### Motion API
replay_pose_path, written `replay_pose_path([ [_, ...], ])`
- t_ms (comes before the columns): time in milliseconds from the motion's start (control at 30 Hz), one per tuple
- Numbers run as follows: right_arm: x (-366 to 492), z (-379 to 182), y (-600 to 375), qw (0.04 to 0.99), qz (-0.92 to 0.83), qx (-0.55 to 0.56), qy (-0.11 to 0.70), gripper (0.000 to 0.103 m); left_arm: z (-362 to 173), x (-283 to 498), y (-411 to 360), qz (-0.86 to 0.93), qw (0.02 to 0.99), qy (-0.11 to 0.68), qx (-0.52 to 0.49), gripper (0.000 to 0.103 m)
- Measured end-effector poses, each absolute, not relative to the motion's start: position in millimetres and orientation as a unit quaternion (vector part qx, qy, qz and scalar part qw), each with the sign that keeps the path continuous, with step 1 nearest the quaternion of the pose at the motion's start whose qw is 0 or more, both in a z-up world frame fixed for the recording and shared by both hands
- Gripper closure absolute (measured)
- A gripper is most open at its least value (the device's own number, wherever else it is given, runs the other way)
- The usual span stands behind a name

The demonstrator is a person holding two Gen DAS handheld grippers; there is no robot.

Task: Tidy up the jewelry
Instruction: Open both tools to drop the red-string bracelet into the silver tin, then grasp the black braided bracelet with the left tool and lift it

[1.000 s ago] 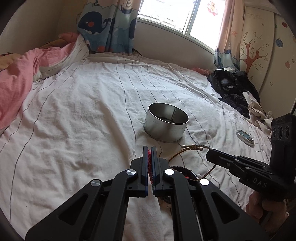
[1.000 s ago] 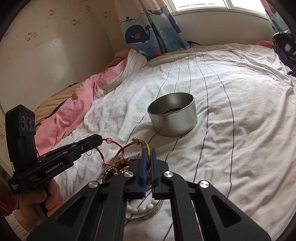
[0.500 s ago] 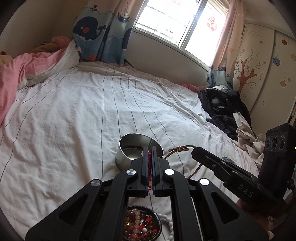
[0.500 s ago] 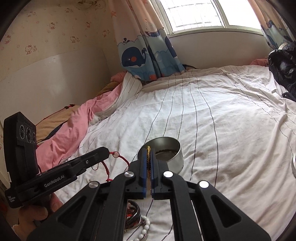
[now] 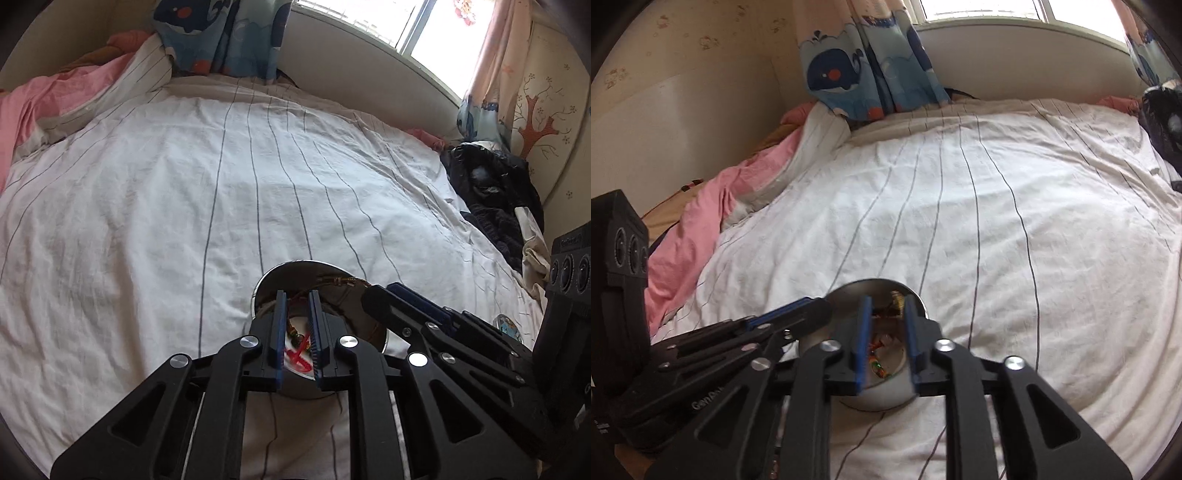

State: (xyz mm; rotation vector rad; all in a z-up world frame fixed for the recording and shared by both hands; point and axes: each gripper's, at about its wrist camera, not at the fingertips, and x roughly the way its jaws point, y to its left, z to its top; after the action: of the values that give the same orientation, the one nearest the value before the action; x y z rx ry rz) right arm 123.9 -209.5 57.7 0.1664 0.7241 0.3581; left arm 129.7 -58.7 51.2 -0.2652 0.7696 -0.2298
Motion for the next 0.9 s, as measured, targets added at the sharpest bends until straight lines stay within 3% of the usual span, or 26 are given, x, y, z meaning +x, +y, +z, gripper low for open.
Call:
replay_pose_path([
  [67, 117.9, 55.0, -216.9, 0.917, 0.167, 0.089, 0.35, 0.067, 52.7, 117.9, -53.6, -0.101, 0.92, 0.363, -0.11, 0.075],
  [133, 111.7, 56.4, -221.3, 0.918, 0.161, 0.091, 0.351, 0.067, 54.3, 106.7, -48.2, -0.101, 0.921, 0.361, -0.106, 0.072],
  [733, -7.8, 35.6, -220.4, 0.893, 0.193, 0.111, 0.39, 0.067, 35.9, -9.1, -20.3, -0.104, 0.909, 0.4, -0.056, 0.064],
  [800, -8.7, 34.8, -215.7, 0.894, 0.196, 0.101, 0.391, 0.067, 34.1, -17.7, -23.0, -0.109, 0.911, 0.396, -0.042, 0.061],
  [900, -6.9, 32.6, -217.4, 0.896, 0.186, 0.103, 0.39, 0.067, 34.7, -34.0, -35.0, -0.126, 0.917, 0.379, -0.004, 0.048],
])
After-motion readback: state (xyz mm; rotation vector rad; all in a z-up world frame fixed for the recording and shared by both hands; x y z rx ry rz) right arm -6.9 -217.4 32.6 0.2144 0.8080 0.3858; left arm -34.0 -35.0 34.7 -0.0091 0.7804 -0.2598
